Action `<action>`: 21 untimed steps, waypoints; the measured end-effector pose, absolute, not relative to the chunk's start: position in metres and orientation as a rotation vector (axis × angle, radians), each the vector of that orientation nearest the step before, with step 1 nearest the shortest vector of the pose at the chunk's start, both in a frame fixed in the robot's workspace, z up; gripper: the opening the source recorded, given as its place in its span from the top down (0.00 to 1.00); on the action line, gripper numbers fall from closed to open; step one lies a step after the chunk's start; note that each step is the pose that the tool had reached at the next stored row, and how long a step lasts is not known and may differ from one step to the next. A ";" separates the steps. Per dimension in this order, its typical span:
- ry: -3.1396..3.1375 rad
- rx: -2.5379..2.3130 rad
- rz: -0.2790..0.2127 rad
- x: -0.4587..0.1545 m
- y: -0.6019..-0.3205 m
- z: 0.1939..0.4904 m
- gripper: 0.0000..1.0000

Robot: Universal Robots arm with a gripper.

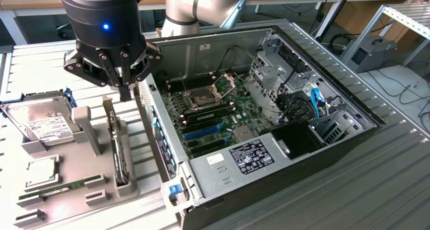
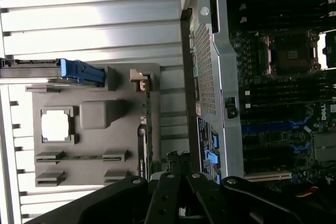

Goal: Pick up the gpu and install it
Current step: 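Reach for the gpu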

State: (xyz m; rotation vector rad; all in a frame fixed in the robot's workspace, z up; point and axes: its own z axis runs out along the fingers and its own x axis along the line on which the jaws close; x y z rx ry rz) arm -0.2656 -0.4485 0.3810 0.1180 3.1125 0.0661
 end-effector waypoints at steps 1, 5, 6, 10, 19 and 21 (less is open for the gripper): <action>3.113 0.118 0.066 -0.266 -0.449 0.381 0.89; 3.112 0.118 0.066 -0.266 -0.451 0.381 0.89; 3.113 0.118 0.066 -0.266 -0.452 0.381 0.89; 3.112 0.118 0.066 -0.266 -0.454 0.381 0.89; 3.112 0.118 0.066 -0.266 -0.459 0.380 0.89; 3.113 0.118 0.066 -0.266 -0.460 0.380 0.89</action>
